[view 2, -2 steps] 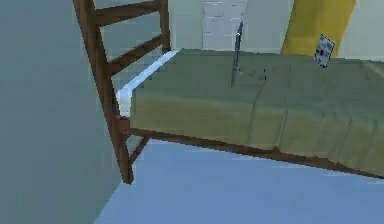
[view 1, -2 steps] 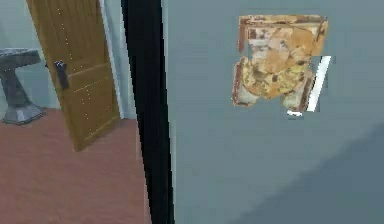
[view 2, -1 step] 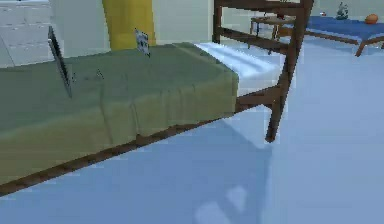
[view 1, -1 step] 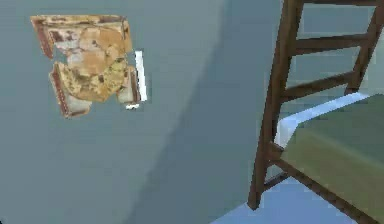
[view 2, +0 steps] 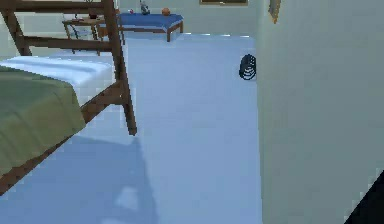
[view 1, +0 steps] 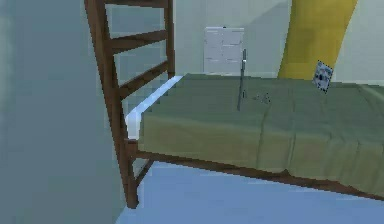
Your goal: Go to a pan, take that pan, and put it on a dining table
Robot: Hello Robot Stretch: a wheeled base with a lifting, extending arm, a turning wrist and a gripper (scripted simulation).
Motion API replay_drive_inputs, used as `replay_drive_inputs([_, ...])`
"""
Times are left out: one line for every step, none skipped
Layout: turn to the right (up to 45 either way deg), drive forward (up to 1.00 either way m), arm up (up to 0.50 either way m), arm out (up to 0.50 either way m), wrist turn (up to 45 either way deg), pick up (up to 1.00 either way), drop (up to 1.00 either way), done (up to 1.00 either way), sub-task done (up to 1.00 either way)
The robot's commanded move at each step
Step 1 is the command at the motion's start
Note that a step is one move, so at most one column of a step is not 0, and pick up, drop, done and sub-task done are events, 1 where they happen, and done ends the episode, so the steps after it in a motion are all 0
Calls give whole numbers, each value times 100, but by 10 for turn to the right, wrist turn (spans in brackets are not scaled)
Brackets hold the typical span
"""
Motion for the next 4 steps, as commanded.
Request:
replay_drive_inputs([120,0,0,0,0,0,0,0,0])
replay_drive_inputs([0,15,0,0,0,0,0,0,0])
replay_drive_inputs([-450,0,0,0,0,0,0,0,0])
replay_drive_inputs([-450,0,0,0,0,0,0,0,0])
